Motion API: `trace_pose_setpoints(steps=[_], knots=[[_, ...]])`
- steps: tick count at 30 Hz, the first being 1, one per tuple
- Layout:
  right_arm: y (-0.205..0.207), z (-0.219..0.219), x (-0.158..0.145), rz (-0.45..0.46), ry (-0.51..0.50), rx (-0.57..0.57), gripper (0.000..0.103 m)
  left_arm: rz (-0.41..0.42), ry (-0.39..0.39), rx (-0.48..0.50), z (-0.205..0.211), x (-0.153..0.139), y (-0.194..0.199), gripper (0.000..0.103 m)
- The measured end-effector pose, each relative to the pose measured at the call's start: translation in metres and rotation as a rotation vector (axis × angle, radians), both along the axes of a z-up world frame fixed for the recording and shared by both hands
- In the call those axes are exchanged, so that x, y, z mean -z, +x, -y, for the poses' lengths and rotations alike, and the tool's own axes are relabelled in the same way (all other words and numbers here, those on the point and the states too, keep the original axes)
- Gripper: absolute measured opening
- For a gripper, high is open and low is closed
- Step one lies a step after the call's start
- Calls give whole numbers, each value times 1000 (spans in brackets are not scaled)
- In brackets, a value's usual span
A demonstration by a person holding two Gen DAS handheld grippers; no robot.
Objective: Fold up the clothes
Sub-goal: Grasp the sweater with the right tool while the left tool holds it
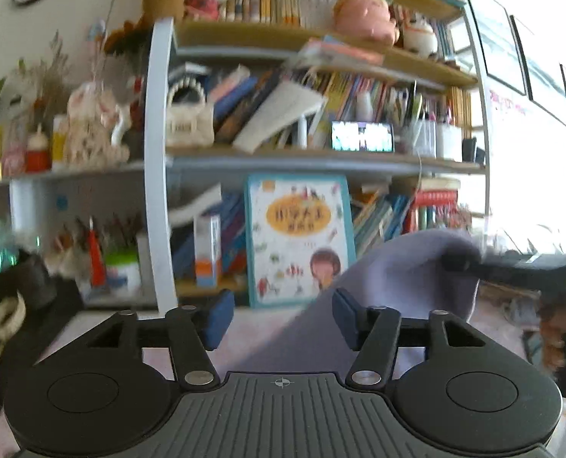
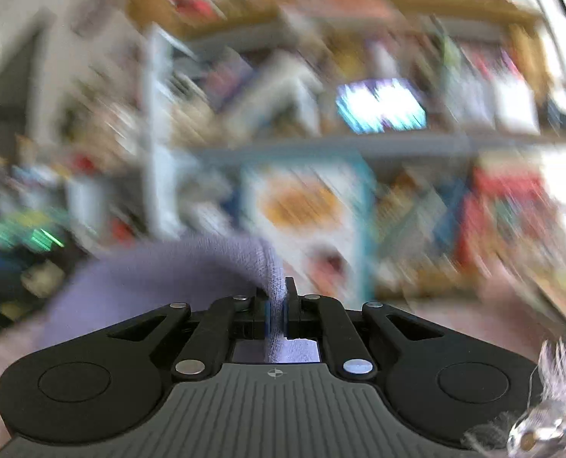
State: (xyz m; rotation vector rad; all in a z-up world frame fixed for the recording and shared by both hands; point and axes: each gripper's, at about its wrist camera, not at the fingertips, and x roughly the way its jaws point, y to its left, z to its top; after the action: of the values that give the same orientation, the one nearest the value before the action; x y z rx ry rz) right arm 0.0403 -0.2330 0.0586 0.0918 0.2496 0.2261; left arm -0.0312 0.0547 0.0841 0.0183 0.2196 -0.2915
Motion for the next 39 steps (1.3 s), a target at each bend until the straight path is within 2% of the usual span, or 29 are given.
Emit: trace_pose_setpoints(steps=[2,4,5,13,14,17,19,20,21,23,26,31,34,37,39], knots=[[15,21,32,-125,53,31,5,-65,-47,40,-6,14,-5,73],[16,36,55,-189,126,6,6,-135,-76,82,-8,26,-9,76],[15,37,60,-203,132,-7,6,-160,-75,94,-7,31,-10,79],[-2,29,83,-245,133,-66,8,-260,-72,192,21,62,-25,81],[-5,29,83,-242,134,-68,8,-268,-59,194,25,65,-24,81],[-9,30,79,-231,163,-93,6,-252,50,150,40,71,-25,80],[-16,37,69,-200,215,-115,6,-225,117,123,46,73,-26,59],[-19,40,64,-183,240,-122,6,-228,122,118,45,74,-24,43],[-24,44,58,-162,260,-121,6,-236,118,115,42,75,-21,34],[-31,54,49,-126,311,-127,6,-254,98,112,34,76,-13,24],[-38,67,36,-95,393,-153,6,-264,30,85,17,67,1,18],[-50,77,19,-52,463,-221,6,-115,-128,-4,-16,24,4,17],[-52,76,22,-126,524,-319,6,-86,-79,-39,-21,15,4,17],[-52,72,40,-278,604,-438,6,-112,-30,-60,-29,20,4,17],[-62,61,52,-343,603,-536,6,-137,-27,-69,-41,25,1,17]])
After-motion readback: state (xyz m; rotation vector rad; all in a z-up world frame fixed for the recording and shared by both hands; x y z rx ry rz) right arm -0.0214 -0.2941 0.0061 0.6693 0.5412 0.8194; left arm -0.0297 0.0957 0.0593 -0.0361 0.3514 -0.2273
